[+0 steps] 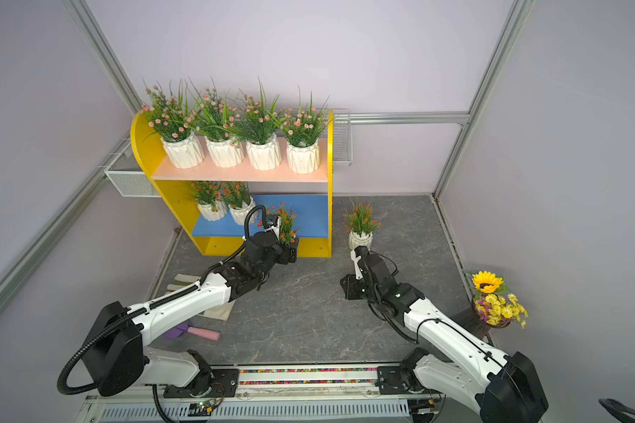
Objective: Place the baby's breath potted plants on the rack by color
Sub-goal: Pick up the baby's breath potted plant from the center of the board, then place the baby's breath potted plant on the rack.
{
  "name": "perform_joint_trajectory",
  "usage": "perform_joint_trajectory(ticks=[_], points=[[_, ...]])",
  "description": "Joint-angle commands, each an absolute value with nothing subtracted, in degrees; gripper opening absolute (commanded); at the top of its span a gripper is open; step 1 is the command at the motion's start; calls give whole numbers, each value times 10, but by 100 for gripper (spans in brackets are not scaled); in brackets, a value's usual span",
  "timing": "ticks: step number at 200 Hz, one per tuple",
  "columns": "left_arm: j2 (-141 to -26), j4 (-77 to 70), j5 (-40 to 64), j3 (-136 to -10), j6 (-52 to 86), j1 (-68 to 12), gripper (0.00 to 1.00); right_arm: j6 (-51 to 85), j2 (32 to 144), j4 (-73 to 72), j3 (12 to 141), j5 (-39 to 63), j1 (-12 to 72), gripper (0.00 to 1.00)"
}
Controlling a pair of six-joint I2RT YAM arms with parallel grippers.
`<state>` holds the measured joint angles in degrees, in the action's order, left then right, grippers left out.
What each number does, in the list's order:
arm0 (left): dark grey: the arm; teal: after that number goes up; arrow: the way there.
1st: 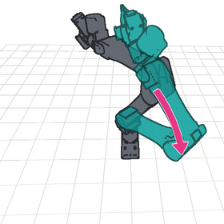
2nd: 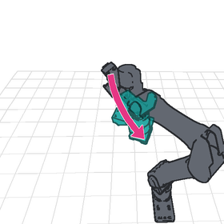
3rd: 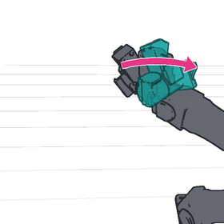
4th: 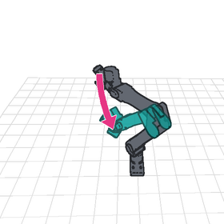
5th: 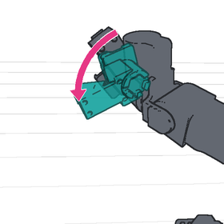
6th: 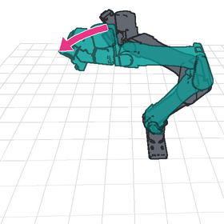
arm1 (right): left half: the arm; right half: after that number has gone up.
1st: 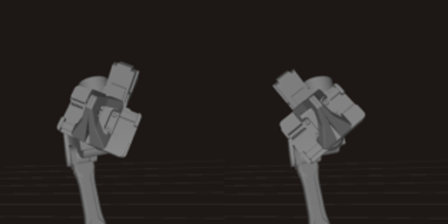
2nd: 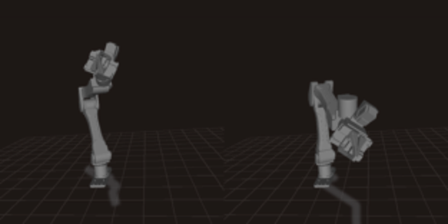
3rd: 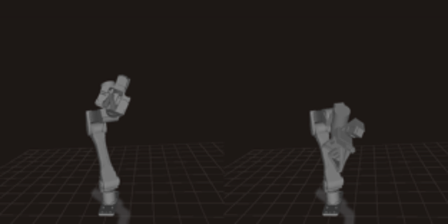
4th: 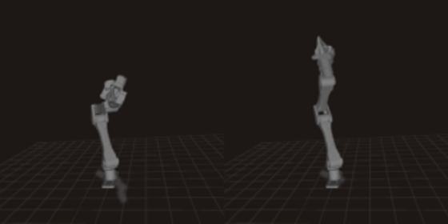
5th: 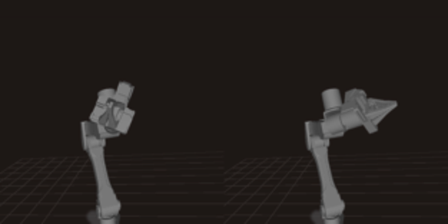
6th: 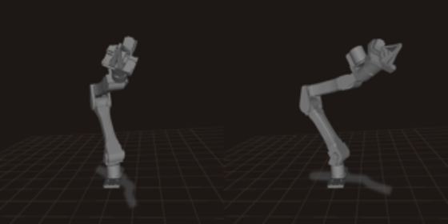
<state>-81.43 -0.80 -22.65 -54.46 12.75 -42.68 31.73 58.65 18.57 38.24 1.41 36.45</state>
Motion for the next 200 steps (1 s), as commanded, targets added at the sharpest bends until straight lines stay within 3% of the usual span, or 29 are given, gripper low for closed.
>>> perform_joint_trajectory(ticks=[1,99,200], points=[[-827,-29,-227,-593,120,-410,37,332,576,177,370,18,362,29],[-882,-53,-207,-655,121,-351,35,336,579,177,367,21,362,29],[-865,-61,-195,-648,116,-350,33,331,594,168,376,24,363,28]])
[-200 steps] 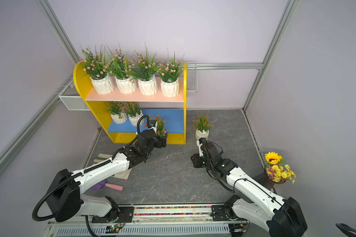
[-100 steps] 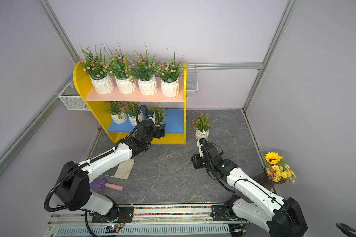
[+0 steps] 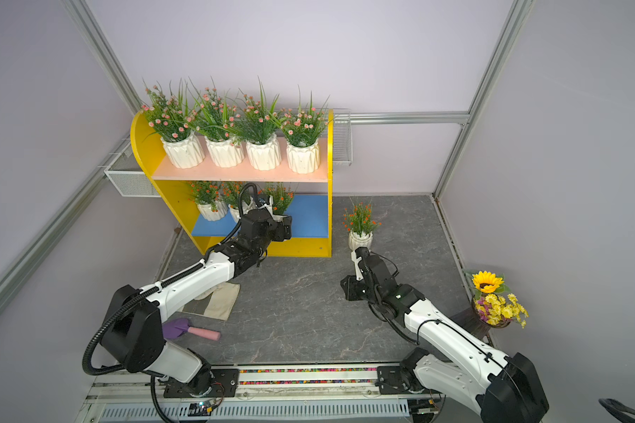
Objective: Place the baby's breath potted plants on the rack by color
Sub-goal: Place the baby's breath potted plant on the rack.
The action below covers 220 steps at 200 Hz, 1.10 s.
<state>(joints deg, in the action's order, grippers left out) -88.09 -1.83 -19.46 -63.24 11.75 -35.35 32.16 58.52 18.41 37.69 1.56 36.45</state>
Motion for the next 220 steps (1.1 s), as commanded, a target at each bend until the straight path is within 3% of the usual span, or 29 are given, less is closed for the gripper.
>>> perform_joint_trajectory(ticks=[1,95,220], points=[[-865,-61,-195,-649,116,-350,33,331,595,167,376,24,363,28],[-864,-97,-208,-639,104,-350,32,330,592,166,376,20,363,29],[-969,-355,-282,-606,46,-345,28,328,588,180,376,12,363,29]])
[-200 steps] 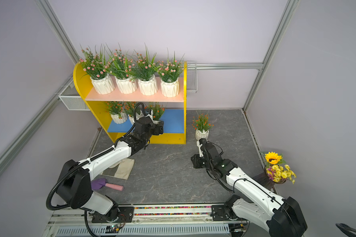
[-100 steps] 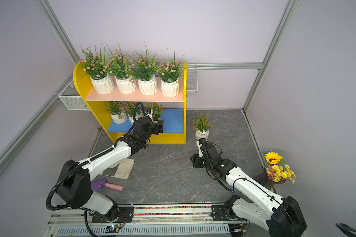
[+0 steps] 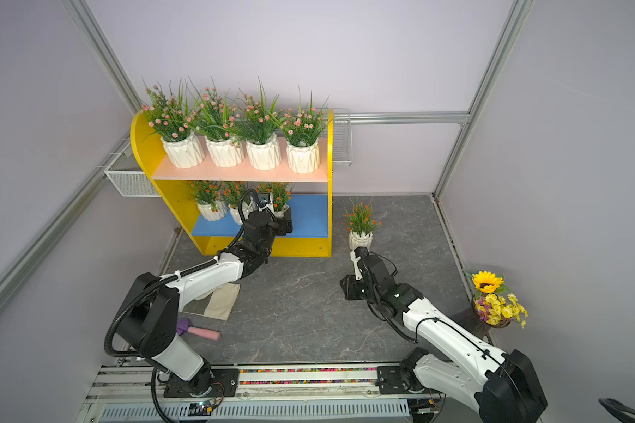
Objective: Place the baby's breath potted plants on the rack by color
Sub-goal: Place the baby's breath potted plant on the rack.
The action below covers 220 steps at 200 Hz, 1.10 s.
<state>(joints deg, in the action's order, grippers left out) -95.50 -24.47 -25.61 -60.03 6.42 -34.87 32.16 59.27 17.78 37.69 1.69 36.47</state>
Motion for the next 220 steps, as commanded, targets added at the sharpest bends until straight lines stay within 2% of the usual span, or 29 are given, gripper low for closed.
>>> perform_joint_trajectory(ticks=[1,75,112,131,161,182,220], points=[[-970,-356,-283,-606,45,-345,28,328,588,180,376,12,362,29],[-1056,-477,-343,-608,29,-340,27,329,583,185,372,5,362,29],[-1087,-531,-373,-595,25,-341,37,329,575,185,370,2,362,30],[-1101,-540,-378,-598,25,-340,39,330,572,187,371,2,363,30],[-1107,-534,-374,-597,32,-340,53,331,562,190,367,-1,361,30],[-1103,-527,-369,-596,36,-340,77,332,558,189,365,-2,362,31],[-1102,-516,-360,-599,35,-340,86,332,556,190,367,0,363,31]])
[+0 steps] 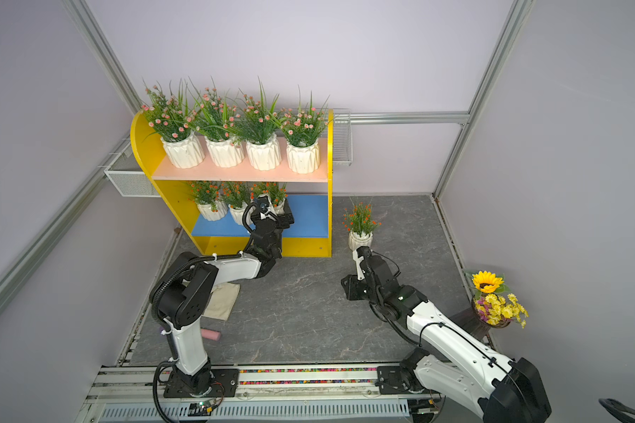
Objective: Place the baby's breath potted plants on the rack by color
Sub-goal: Place the baby's breath potted plant on the rack.
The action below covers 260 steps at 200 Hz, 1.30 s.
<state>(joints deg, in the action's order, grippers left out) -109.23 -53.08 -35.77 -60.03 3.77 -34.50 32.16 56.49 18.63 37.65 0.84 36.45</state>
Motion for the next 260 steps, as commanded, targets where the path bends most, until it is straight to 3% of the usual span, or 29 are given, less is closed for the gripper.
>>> perform_joint_trajectory(ticks=[1,124,138,260], points=[[-1102,-515,-360,-600,36,-340,86,332,556,190,367,0,362,31],[-1039,-429,-311,-575,36,-341,95,330,549,188,366,1,362,34],[-1029,-412,-318,-573,38,-341,100,329,548,187,369,1,362,35],[-911,-157,-310,-604,39,-340,99,315,577,169,373,-8,352,42]])
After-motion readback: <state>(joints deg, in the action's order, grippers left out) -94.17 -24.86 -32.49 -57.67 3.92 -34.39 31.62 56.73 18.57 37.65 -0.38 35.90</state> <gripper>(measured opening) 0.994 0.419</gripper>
